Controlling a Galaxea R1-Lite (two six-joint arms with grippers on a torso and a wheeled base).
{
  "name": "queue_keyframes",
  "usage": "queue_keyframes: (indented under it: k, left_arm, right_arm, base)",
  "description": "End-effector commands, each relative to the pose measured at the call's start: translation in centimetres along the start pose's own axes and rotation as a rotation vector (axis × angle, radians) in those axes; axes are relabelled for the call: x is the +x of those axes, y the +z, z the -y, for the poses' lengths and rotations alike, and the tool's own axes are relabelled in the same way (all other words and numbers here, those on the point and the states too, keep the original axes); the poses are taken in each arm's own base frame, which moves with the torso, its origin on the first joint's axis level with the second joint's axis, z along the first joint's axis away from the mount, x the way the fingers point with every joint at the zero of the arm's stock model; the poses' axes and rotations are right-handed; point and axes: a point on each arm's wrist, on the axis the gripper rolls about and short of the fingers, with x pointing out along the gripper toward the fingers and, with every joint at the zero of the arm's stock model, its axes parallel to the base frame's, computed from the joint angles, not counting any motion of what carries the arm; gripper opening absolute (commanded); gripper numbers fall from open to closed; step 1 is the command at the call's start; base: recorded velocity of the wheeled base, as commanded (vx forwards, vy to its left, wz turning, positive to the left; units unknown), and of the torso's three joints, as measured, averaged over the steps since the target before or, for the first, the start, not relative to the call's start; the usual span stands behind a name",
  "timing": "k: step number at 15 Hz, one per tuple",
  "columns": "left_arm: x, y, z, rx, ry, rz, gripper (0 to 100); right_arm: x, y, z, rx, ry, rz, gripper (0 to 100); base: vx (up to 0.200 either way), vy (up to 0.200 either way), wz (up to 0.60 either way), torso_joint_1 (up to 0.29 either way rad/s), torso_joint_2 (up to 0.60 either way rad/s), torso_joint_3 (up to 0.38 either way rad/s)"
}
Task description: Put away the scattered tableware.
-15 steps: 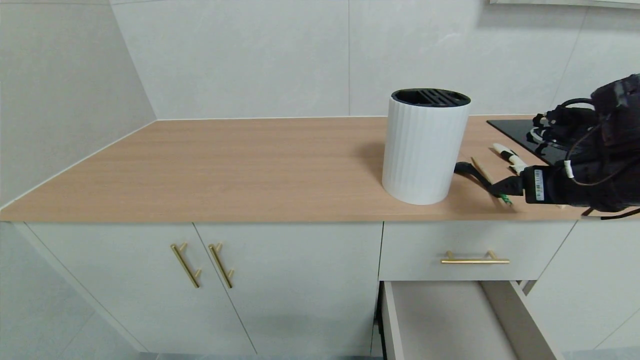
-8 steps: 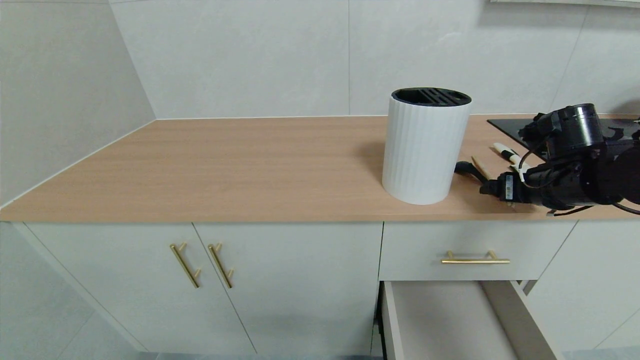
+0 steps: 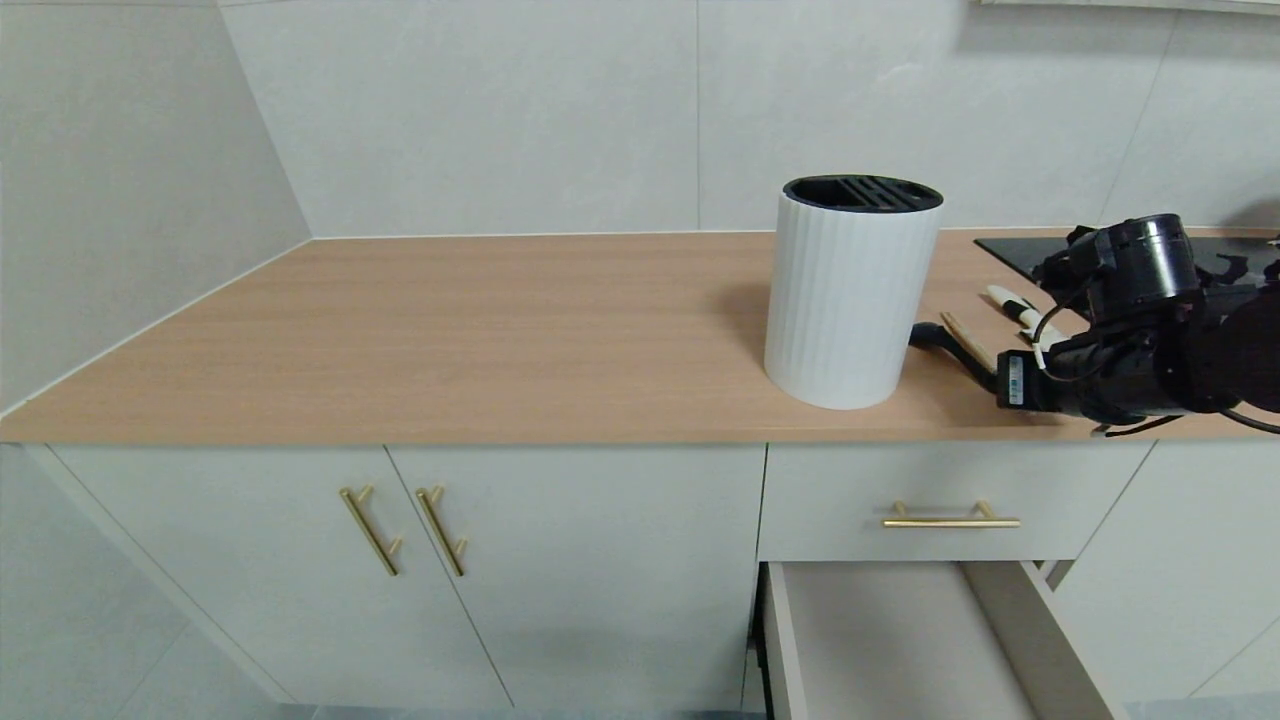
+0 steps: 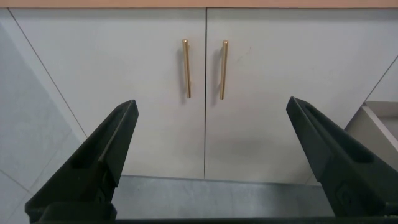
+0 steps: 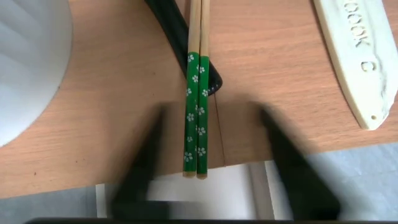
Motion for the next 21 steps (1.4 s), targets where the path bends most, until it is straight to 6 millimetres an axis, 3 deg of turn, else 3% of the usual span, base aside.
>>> queue_keyframes:
  k: [1, 4, 8, 9, 10, 11, 12, 15, 18, 21]
  left_arm:
    - [0.0, 0.0, 0.0, 0.000, 0.001, -0.001, 100]
    - [0.0, 0.0, 0.0, 0.000, 0.001, -0.001, 100]
    - [0.0, 0.0, 0.0, 0.000, 0.001, -0.001, 100]
    - [0.0, 0.0, 0.0, 0.000, 0.001, -0.001, 100]
    - [0.0, 0.0, 0.0, 0.000, 0.001, -0.001, 100]
    - [0.0, 0.0, 0.0, 0.000, 0.001, -0.001, 100]
    - [0.0, 0.0, 0.0, 0.000, 0.001, -0.001, 100]
    - [0.0, 0.0, 0.0, 0.000, 0.001, -0.001, 100]
    - [0.0, 0.0, 0.0, 0.000, 0.001, -0.002, 100]
    - [0.0, 0.0, 0.0, 0.000, 0.001, -0.001, 100]
  right_arm:
    - [0.1, -0.1, 0.0, -0.003, -0.001, -0.005, 0]
    - [-0.6, 0.2, 0.1, 0.001, 0.003, 0.011, 0]
    - [-5.8, 1.0, 1.4, 0.025, 0.024, 0.096, 0]
    - [-9.0, 0.6, 2.3, 0.022, 0.054, 0.091, 0]
    - [-10.1, 0.4, 2.6, 0.021, 0.070, 0.086, 0]
    - [-14.5, -0.7, 3.9, 0.014, 0.192, 0.055, 0]
    - [-17.3, -1.8, 4.8, 0.006, 0.296, 0.018, 0]
    - [-22.7, -4.8, 6.6, -0.009, 0.469, -0.059, 0]
    - [-22.8, -6.4, 6.3, -0.050, 0.515, -0.176, 0]
    - [-18.5, -8.5, 3.3, -0.168, 0.537, -0.456, 0]
  base:
    - [0.000, 0.000, 0.00, 0.000, 0.00, 0.000]
    - [0.000, 0.000, 0.00, 0.000, 0.00, 0.000]
    - [0.000, 0.000, 0.00, 0.000, 0.00, 0.000]
    - [0.000, 0.000, 0.00, 0.000, 0.00, 0.000]
    - [0.000, 0.000, 0.00, 0.000, 0.00, 0.000]
    - [0.000, 0.000, 0.00, 0.000, 0.00, 0.000]
    - [0.000, 0.000, 0.00, 0.000, 0.00, 0.000]
    - [0.000, 0.000, 0.00, 0.000, 0.00, 0.000]
    - [0.000, 0.000, 0.00, 0.000, 0.00, 0.000]
    - [0.000, 0.000, 0.00, 0.000, 0.00, 0.000]
